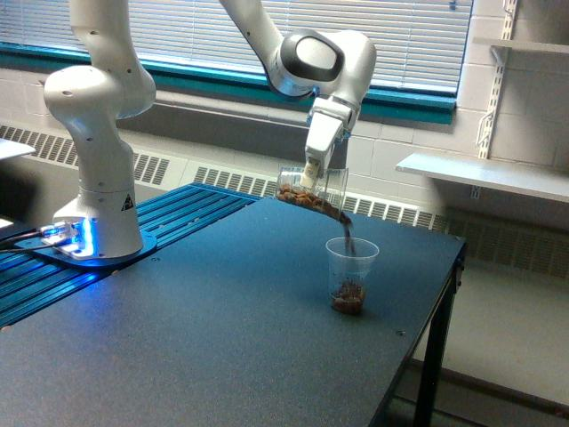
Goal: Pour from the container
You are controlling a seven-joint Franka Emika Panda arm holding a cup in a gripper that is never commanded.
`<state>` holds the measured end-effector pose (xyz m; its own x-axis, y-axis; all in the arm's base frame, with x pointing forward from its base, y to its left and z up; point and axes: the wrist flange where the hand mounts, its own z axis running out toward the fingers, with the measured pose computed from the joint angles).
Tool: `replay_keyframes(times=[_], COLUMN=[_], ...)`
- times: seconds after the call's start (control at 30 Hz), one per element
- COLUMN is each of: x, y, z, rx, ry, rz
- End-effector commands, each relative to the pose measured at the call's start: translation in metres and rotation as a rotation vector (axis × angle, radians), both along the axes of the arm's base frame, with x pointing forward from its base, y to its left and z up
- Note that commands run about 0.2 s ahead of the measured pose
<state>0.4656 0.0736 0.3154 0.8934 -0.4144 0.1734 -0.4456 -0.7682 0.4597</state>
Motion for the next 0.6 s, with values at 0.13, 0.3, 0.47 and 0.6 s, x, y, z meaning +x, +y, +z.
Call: replay_keyframes(times=[0.13, 0.3, 0.47, 0.6], x=[0.0014, -0.0007, -0.0033, -0.0042], y=[0.0083, 0.0113, 0.0140, 0.0137], z=[-0.0003, -0.0040, -0.0078, -0.0085], rx=[-0.026, -0.036, -0.045, -0.049], ry=[-0.003, -0.001, -0.003, -0.006], rz=[0.002, 0.002, -0.004, -0.009])
